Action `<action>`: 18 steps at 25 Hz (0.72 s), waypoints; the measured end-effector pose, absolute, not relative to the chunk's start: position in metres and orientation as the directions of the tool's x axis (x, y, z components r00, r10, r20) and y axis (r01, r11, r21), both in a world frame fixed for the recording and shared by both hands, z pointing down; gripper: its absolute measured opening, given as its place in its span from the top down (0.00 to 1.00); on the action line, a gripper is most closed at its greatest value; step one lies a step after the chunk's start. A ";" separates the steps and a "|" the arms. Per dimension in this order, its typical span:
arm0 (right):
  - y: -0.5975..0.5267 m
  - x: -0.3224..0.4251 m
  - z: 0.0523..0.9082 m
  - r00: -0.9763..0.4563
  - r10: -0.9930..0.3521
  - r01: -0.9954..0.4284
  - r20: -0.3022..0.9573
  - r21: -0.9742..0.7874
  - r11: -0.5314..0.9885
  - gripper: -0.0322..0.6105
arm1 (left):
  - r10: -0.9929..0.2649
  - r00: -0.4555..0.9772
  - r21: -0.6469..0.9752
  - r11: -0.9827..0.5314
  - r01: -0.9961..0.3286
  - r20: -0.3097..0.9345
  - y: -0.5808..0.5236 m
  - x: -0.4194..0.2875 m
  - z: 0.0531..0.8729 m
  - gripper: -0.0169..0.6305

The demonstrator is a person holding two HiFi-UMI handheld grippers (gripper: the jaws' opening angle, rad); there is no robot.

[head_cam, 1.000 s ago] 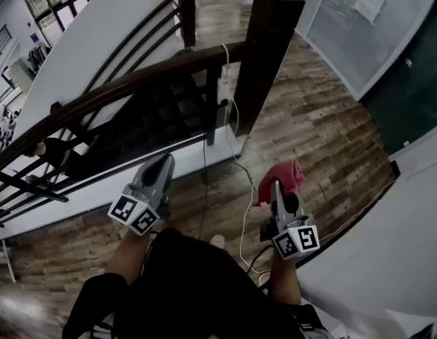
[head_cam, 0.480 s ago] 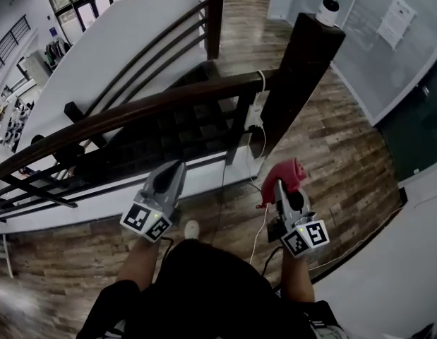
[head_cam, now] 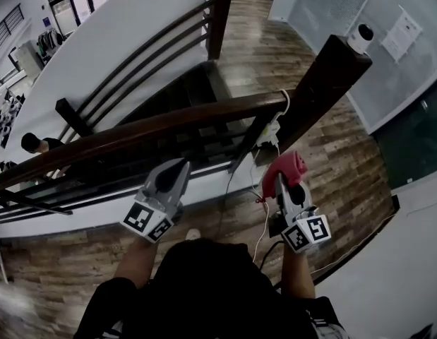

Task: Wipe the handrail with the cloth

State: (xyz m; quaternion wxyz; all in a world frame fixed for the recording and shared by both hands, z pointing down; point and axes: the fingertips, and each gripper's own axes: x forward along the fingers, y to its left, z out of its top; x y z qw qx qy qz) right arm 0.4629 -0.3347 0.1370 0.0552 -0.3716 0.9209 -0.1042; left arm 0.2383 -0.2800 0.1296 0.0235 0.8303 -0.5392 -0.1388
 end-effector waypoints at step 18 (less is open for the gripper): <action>-0.468 0.441 0.121 -0.787 -0.614 -0.590 -0.068 -0.208 0.780 0.87 | -0.936 0.278 0.224 -0.325 -0.919 -0.216 -0.367 0.248 0.130 0.97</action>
